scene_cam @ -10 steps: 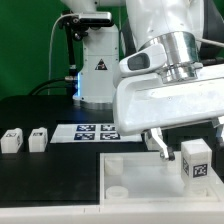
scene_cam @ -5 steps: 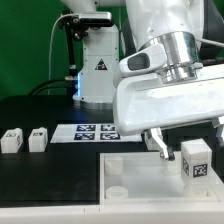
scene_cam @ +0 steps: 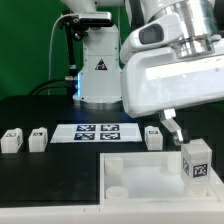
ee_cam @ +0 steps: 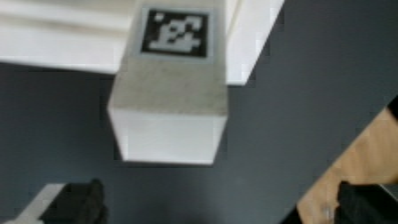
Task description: Assemble one leg
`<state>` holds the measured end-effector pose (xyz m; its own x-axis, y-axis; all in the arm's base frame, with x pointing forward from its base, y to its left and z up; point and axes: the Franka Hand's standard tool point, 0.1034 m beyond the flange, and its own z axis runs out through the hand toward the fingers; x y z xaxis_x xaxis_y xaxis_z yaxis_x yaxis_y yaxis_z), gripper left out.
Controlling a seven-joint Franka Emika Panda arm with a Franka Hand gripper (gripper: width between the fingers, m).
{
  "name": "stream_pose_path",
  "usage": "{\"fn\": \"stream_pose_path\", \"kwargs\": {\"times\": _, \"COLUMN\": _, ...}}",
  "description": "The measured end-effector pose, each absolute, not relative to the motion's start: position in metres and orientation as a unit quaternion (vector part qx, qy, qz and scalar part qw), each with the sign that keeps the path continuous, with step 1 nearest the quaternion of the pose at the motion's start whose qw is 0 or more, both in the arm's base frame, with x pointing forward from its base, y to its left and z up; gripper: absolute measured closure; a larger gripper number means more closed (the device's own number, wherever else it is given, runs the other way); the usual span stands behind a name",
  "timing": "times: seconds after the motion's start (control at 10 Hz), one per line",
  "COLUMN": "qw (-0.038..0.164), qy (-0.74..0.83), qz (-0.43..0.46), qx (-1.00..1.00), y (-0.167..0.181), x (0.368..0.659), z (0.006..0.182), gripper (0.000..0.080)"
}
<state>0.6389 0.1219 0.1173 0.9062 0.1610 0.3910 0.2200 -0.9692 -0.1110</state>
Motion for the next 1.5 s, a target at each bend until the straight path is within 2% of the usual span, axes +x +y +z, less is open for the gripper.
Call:
{"fn": "stream_pose_path", "kwargs": {"times": 0.1, "qw": 0.082, "qy": -0.101, "qz": -0.149, "qx": -0.98, "y": 0.121, "x": 0.644, "z": 0.119, "gripper": 0.015}}
{"fn": "stream_pose_path", "kwargs": {"times": 0.4, "qw": 0.098, "qy": -0.105, "qz": -0.016, "qx": -0.99, "y": 0.11, "x": 0.636, "z": 0.109, "gripper": 0.015}}
{"fn": "stream_pose_path", "kwargs": {"times": 0.6, "qw": 0.116, "qy": -0.109, "qz": 0.094, "qx": -0.983, "y": 0.109, "x": 0.63, "z": 0.101, "gripper": 0.015}}
{"fn": "stream_pose_path", "kwargs": {"times": 0.9, "qw": 0.115, "qy": -0.072, "qz": 0.105, "qx": -0.985, "y": 0.115, "x": 0.627, "z": 0.09, "gripper": 0.015}}
{"fn": "stream_pose_path", "kwargs": {"times": 1.2, "qw": 0.115, "qy": -0.074, "qz": 0.101, "qx": -0.985, "y": 0.114, "x": 0.628, "z": 0.088, "gripper": 0.015}}
{"fn": "stream_pose_path", "kwargs": {"times": 1.3, "qw": 0.114, "qy": -0.07, "qz": 0.102, "qx": -0.986, "y": 0.114, "x": 0.628, "z": 0.088, "gripper": 0.0237}}
{"fn": "stream_pose_path", "kwargs": {"times": 1.4, "qw": 0.112, "qy": -0.053, "qz": 0.104, "qx": -0.987, "y": 0.114, "x": 0.628, "z": 0.088, "gripper": 0.0404}}
{"fn": "stream_pose_path", "kwargs": {"times": 1.5, "qw": 0.112, "qy": -0.049, "qz": 0.104, "qx": -0.987, "y": 0.114, "x": 0.628, "z": 0.088, "gripper": 0.0404}}
